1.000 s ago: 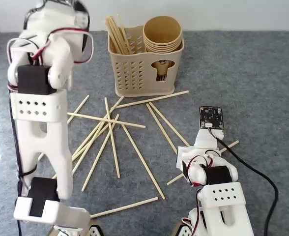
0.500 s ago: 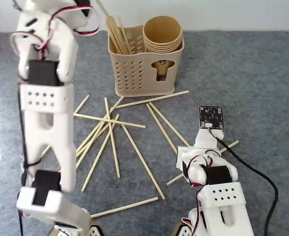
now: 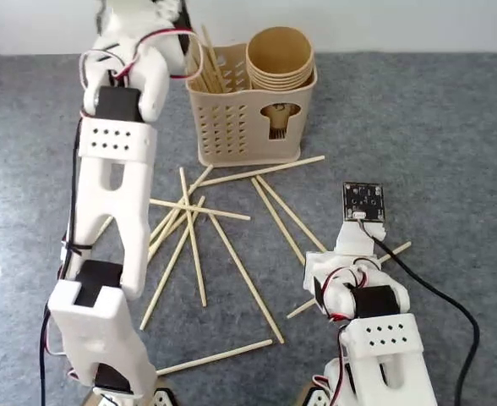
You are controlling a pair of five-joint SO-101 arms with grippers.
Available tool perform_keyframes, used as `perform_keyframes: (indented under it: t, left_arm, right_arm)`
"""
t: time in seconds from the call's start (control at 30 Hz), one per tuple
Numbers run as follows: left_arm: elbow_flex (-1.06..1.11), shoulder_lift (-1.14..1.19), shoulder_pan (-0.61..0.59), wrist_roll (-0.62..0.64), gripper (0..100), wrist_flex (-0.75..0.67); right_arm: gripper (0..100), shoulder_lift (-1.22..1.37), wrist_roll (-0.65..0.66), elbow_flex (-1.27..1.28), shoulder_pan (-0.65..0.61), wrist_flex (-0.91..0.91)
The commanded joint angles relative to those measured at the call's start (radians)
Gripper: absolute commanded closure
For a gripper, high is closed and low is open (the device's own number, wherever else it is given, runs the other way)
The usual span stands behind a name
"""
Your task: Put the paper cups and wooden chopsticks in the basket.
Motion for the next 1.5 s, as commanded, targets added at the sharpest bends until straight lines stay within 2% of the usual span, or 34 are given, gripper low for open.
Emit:
perform_keyframes:
  t: [0.0,0.27,0.5,0.73,0.87,1.03,1.17,1.47]
  left_arm:
    - [-0.101,-0.029,0.008,-0.017,82,0.101]
    - [-0.291,-0.075,-0.002,-0.100,80,0.391]
    - [-0.412,-0.069,-0.080,-0.186,80,0.683]
    - [-0.398,-0.061,-0.144,-0.365,80,0.950]
    - [-0.308,-0.021,-0.149,-0.559,80,1.053]
    - [-0.150,0.075,-0.192,-0.760,79,1.028]
    - [-0.104,0.173,-0.236,-0.936,79,0.980]
    - [-0.101,0.353,-0.293,-1.146,80,0.881]
  right_arm:
    - [99.1,-0.007,0.009,-0.006,-0.004,-0.019]
    - [99.1,-0.007,0.008,-0.006,-0.004,-0.019]
    - [99.1,-0.007,0.008,-0.006,-0.004,-0.019]
    - [99.1,-0.007,0.008,-0.006,-0.004,-0.018]
    - [99.1,-0.007,0.009,-0.006,-0.004,-0.016]
    - [99.1,-0.007,0.009,-0.006,-0.004,-0.016]
    - [99.1,-0.007,0.009,-0.005,-0.004,-0.018]
    - [99.1,-0.015,0.009,0.035,-0.005,-0.073]
